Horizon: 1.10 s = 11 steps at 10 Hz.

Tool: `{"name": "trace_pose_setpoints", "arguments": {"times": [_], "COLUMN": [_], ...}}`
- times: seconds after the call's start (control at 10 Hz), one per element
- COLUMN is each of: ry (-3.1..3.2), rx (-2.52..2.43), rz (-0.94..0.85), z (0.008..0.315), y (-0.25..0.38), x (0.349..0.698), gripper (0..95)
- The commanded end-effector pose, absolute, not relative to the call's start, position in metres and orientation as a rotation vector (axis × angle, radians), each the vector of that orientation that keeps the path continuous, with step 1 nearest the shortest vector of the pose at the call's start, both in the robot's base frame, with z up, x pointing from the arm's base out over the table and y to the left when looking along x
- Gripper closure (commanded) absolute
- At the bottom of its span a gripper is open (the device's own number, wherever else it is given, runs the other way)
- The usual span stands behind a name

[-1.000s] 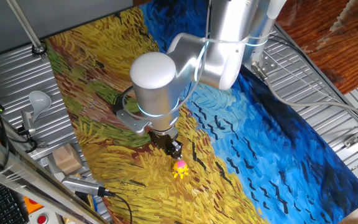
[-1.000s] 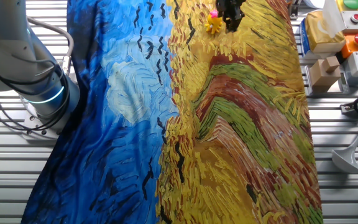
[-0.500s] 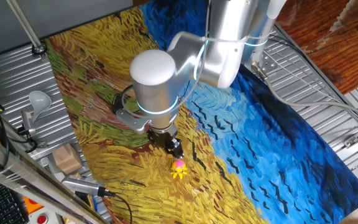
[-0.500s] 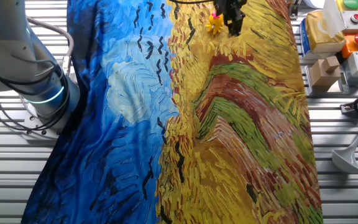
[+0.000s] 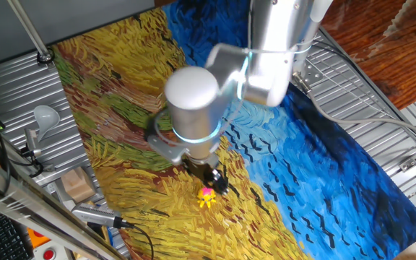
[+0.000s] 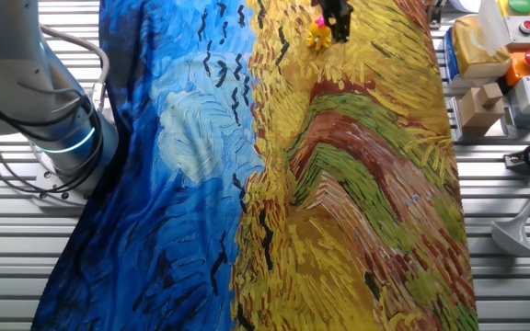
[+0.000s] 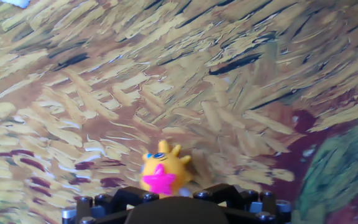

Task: Grasp the moving object

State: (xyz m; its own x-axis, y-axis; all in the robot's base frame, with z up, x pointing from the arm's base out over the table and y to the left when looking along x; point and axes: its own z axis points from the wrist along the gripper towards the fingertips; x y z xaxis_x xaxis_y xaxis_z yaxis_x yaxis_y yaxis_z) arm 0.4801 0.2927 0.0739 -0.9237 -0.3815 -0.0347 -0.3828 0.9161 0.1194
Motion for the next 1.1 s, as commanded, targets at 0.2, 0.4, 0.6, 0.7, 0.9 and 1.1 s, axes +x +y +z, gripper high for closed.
{"name": "trace_pose_setpoints", "arguments": {"times": [0.2,0.4,0.6,0.7,0.9,1.1], "ry": [3.053,3.029,3.017,3.013,3.013,3.009], "rx": [-0.585,-0.592,-0.591,-0.587,-0.587,-0.596], "rz": [0.158,0.150,0.143,0.140,0.139,0.137], "z": [0.058,0.043,0.037,0.035,0.034,0.034], "y": [0.306,0.306,0.307,0.307,0.307,0.308], "x": [0.480,0.480,0.480,0.480,0.481,0.481], "gripper": [19.0,19.0,19.0,19.0,76.0,57.0]}}
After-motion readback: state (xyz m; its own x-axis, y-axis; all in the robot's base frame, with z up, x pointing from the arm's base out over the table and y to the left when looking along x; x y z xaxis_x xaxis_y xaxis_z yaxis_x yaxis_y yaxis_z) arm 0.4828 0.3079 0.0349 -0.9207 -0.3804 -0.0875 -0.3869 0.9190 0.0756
